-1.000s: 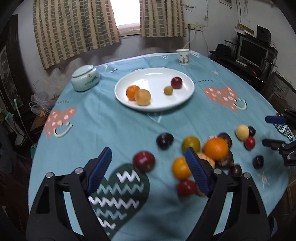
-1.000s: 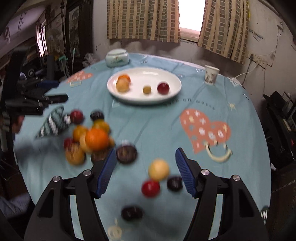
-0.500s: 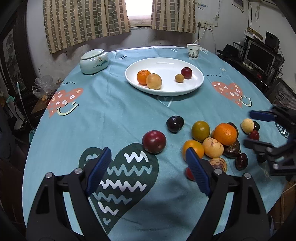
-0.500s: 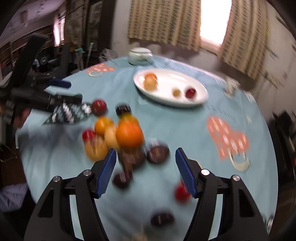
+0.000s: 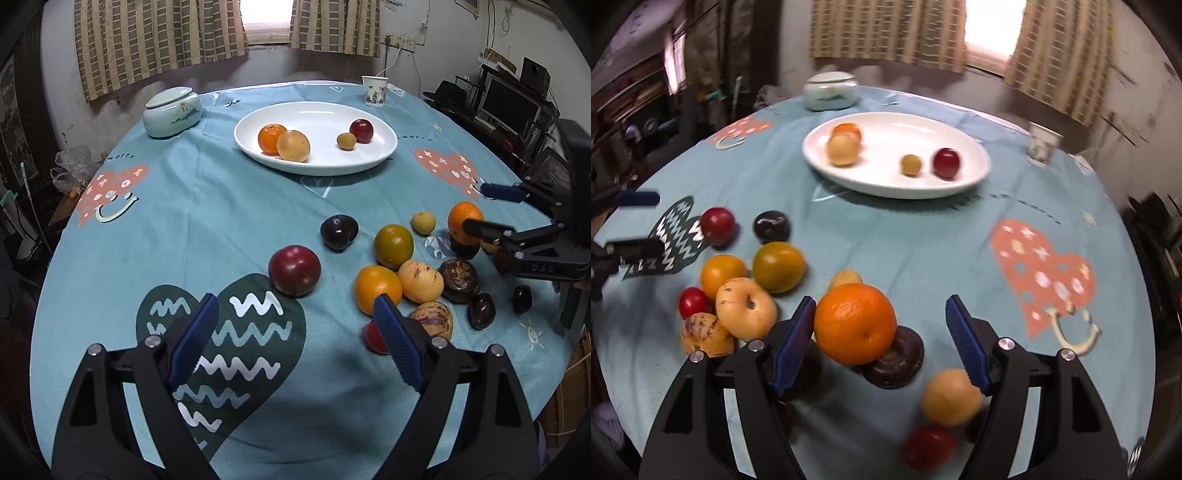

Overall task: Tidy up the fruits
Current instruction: 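Move both open tools back to the fruit pile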

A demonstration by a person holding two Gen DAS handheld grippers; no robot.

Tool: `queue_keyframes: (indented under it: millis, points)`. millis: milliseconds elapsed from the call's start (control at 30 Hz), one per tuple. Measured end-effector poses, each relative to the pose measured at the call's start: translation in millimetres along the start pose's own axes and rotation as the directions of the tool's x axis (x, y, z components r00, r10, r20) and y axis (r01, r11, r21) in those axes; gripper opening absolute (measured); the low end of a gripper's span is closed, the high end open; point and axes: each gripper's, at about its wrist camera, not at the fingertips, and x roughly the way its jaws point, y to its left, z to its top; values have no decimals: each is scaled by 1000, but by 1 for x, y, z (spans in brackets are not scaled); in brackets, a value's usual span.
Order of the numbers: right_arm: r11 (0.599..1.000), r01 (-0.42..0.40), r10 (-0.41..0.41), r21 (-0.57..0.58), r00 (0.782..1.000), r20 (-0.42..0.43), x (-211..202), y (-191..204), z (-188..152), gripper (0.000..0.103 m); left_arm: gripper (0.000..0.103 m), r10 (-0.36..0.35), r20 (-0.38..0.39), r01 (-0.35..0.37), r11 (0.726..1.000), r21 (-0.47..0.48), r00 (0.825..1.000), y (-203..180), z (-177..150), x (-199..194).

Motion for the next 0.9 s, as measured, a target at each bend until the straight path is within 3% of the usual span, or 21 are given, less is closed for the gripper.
queue_keyframes:
  millis: [33,133,233,267,333,367,467,500,567,667,733,833,900]
  points:
    - [1000,2,-2,-11,1000,23,-9,3,0,73,87,0,0,0,1000,0,1000,0,0,0]
    - [989,-146,147,-40,989,28,-24,22,-2,73,87,13,3,-13,1000,-12,1000,3,0,-1]
    - [959,-221,231,-177,972,37,-33,66,-7,73,87,31,3,-31,999,-30,1000,9,2,-3]
    - [947,-249,261,-203,964,39,-33,76,-7,73,87,35,3,-34,999,-34,999,11,1,-4]
    - [903,-366,375,-227,927,-1,-30,94,-10,74,87,43,0,-43,998,-38,999,14,0,-6]
    - [898,-372,380,-235,925,-14,-27,99,-11,74,87,48,0,-48,998,-37,999,15,-2,-7]
    - [910,-324,314,-260,946,-79,-12,108,-19,74,87,50,-5,-50,998,-38,999,17,-4,-8]
    - [902,-373,353,-218,927,-124,-7,106,-23,74,87,48,-5,-48,998,-34,999,17,-5,-8]
    - [889,-414,394,-192,909,-135,-15,104,-32,81,88,45,-5,-45,999,-31,999,16,-5,-7]
    - [812,-550,533,-198,835,-133,-42,101,-47,81,88,35,-11,-36,999,-29,999,15,-5,-4]
    - [830,-523,511,-192,852,-114,-53,97,-54,81,88,30,-12,-30,999,-25,999,12,-4,-2]
    - [888,-443,435,-125,896,-88,-52,86,-51,81,88,24,-10,-24,999,-22,1000,8,-4,-1]
    - [907,-413,408,-87,910,-71,-47,83,-46,79,88,25,-9,-25,999,-22,1000,8,-5,-3]
